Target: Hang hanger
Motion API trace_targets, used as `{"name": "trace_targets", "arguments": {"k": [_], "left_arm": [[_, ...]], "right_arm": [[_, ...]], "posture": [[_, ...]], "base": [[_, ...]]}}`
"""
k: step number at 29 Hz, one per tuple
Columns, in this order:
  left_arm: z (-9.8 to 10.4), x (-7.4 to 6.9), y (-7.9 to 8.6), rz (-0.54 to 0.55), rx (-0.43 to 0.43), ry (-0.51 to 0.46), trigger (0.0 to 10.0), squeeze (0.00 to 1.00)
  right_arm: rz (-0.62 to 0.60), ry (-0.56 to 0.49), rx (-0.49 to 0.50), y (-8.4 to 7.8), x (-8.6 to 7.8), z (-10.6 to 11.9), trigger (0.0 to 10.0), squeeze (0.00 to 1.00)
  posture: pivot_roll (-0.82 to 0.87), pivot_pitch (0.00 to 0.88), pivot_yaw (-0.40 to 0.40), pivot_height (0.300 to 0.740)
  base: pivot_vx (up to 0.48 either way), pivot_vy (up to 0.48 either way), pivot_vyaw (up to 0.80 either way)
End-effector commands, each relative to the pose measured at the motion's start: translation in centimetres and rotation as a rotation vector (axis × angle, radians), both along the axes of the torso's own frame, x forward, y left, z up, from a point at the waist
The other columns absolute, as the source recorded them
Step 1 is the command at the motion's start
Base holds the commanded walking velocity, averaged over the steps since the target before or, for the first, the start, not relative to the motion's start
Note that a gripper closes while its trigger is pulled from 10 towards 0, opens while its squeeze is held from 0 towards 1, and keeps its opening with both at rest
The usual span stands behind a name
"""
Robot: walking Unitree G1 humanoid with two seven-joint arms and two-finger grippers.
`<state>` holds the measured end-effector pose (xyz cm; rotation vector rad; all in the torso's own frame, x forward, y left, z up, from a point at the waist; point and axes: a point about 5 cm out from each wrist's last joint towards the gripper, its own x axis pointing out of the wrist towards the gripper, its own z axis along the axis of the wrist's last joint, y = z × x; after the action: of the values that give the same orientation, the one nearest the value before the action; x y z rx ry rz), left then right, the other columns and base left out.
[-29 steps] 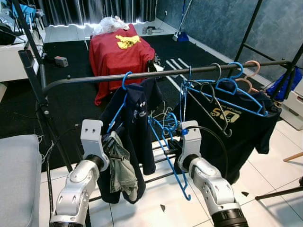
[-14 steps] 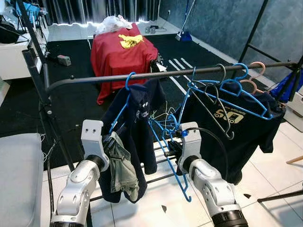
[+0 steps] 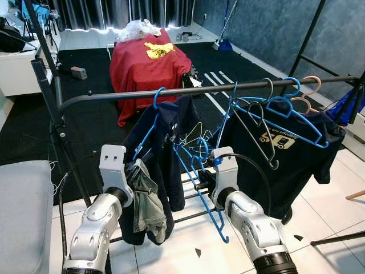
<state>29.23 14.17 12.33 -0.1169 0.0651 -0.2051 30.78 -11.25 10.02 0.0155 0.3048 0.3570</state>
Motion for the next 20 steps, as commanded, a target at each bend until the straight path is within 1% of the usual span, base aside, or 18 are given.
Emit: {"name": "trace_targets", "arguments": {"k": [1,4,9,11,15,18,20], "left_arm": [[0.0,0.21,-0.43,-0.003,-0.009,-0.003,10.0,0.0],[0.15,0.31,-0.63,-0.01,-0.006,-0.004,10.0,0.0],[0.08,0.27,-0.68,-0.017,0.001,-0.003,10.0,0.0],[-0.19,0.01,-0.62,-0.021,0.007,0.0,10.0,0.0],[-0.15,0.09,-0.6,-0.019,0.004,0.003,10.0,0.0],[0.04,0.35,-0.58,-0.017,0.011,0.002,10.0,0.0],[-0.06,0.05,-0.36,-0.02,0.026,0.008,10.0,0.0]], "right_arm": [[0.02,0.012,-0.014,0.3,0.04,-0.37,10.0,0.0],[0.036,0.007,-0.014,0.61,0.28,-0.23,10.0,0.0],[0.035,0.004,-0.011,0.68,0.36,-0.16,10.0,0.0],[0.023,0.006,-0.002,0.55,0.04,-0.29,10.0,0.0],[0.008,0.005,0.009,0.42,-0.1,-0.28,10.0,0.0],[0.01,0.0,0.006,0.41,0.19,-0.15,10.0,0.0],[0.016,-0.009,-0.003,0.42,0.44,0.02,10.0,0.0]], "posture": [[0.07,0.0,-0.061,0.74],[0.08,0.0,-0.057,0.74],[0.08,0.0,-0.052,0.74],[0.08,0.0,-0.049,0.74],[0.08,0.0,-0.055,0.74],[0.09,0.0,-0.056,0.74],[0.09,0.0,-0.055,0.74]], "base": [[0.0,0.0,0.0],[0.0,0.0,0.0],[0.0,0.0,0.0],[0.0,0.0,0.0],[0.0,0.0,0.0],[0.0,0.0,0.0],[0.0,0.0,0.0]]}}
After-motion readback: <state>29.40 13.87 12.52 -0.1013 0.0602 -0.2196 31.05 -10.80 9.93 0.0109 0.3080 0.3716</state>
